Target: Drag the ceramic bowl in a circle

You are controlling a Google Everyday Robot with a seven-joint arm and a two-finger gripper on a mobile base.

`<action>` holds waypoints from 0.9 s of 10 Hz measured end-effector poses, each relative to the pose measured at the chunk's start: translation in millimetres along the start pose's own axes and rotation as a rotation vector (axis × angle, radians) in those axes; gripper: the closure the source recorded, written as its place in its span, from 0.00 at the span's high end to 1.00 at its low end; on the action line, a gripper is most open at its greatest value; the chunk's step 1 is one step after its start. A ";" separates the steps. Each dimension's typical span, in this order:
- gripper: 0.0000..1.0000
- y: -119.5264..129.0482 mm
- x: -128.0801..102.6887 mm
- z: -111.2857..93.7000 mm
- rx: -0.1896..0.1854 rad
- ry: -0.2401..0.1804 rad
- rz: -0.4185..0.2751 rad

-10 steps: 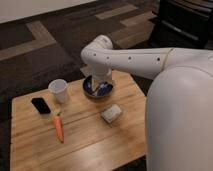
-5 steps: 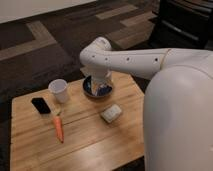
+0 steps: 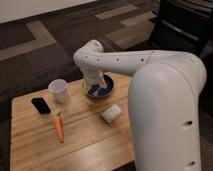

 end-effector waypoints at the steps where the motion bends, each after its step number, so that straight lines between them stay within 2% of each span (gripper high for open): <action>1: 0.65 1.3 -12.1 5.2 -0.009 -0.007 -0.034; 5: 0.65 -0.9 -55.1 21.8 -0.031 -0.035 -0.125; 8: 0.65 -22.1 -111.4 36.7 -0.041 -0.095 -0.200; 9: 0.65 -29.9 -121.2 39.7 -0.036 -0.107 -0.211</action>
